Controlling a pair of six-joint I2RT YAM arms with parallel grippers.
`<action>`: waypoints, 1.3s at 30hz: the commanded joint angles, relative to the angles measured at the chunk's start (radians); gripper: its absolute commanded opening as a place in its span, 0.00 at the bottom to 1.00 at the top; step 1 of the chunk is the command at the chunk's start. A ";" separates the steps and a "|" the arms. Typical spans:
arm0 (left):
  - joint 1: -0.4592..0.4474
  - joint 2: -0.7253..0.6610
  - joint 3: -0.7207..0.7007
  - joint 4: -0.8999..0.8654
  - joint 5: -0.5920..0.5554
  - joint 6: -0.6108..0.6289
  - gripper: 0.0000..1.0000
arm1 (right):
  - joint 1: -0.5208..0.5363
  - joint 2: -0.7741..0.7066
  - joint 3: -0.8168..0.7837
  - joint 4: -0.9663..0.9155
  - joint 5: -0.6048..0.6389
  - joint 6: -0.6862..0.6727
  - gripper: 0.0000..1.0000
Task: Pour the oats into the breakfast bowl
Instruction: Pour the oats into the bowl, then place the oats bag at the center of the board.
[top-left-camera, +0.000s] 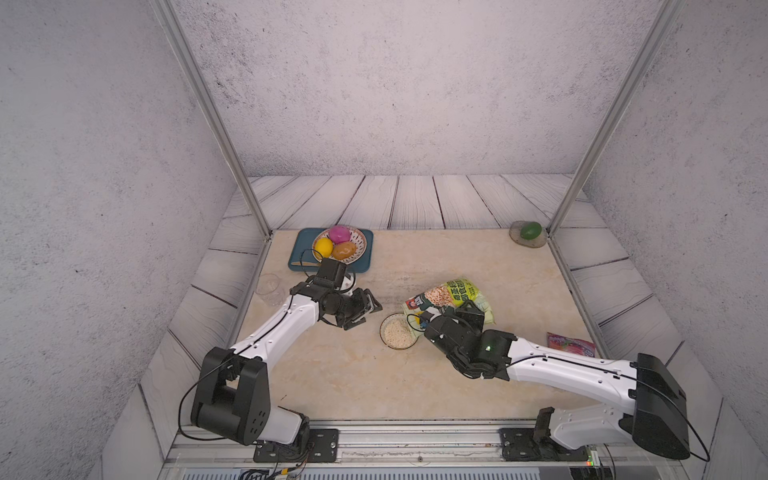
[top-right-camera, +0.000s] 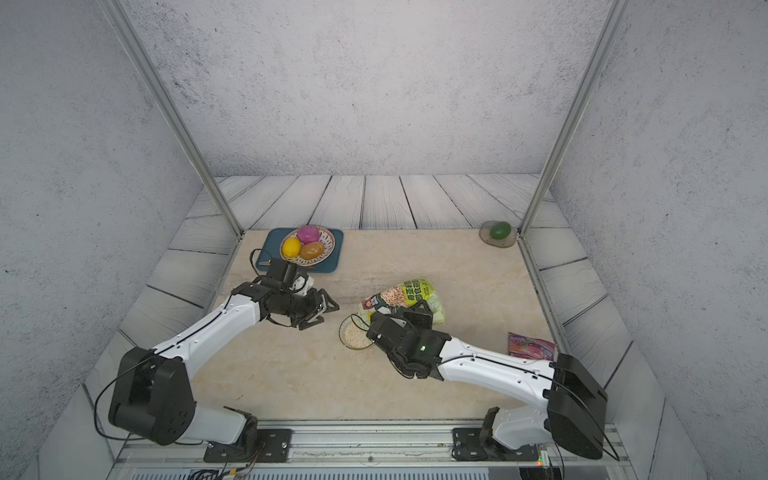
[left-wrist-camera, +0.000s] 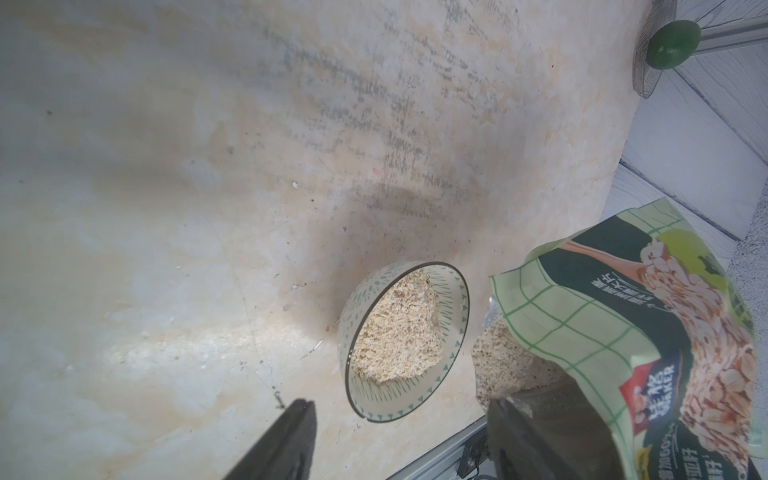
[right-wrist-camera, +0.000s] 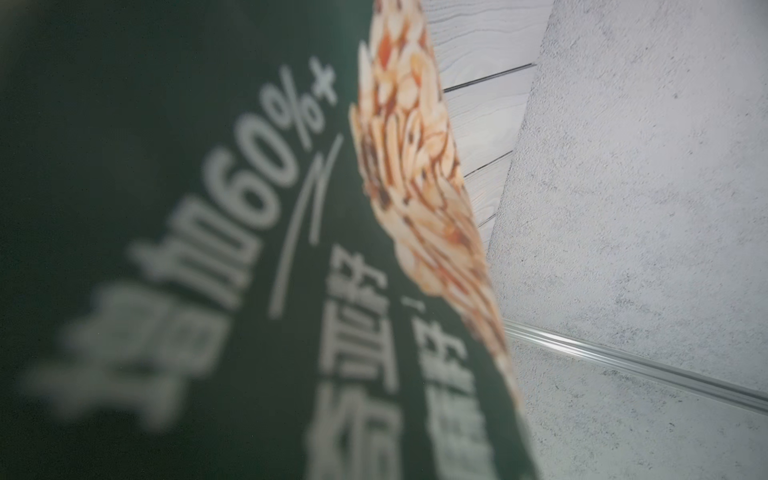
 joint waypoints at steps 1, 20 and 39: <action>0.007 -0.027 0.031 -0.019 -0.005 -0.005 0.70 | -0.003 -0.032 0.052 -0.030 0.079 0.181 0.00; 0.019 -0.049 0.138 -0.116 0.006 0.029 0.69 | -0.031 -0.110 -0.030 -0.051 -0.173 0.489 0.00; 0.035 -0.126 0.212 -0.170 -0.020 0.036 0.68 | -0.146 -0.500 -0.247 0.371 -0.584 0.848 0.00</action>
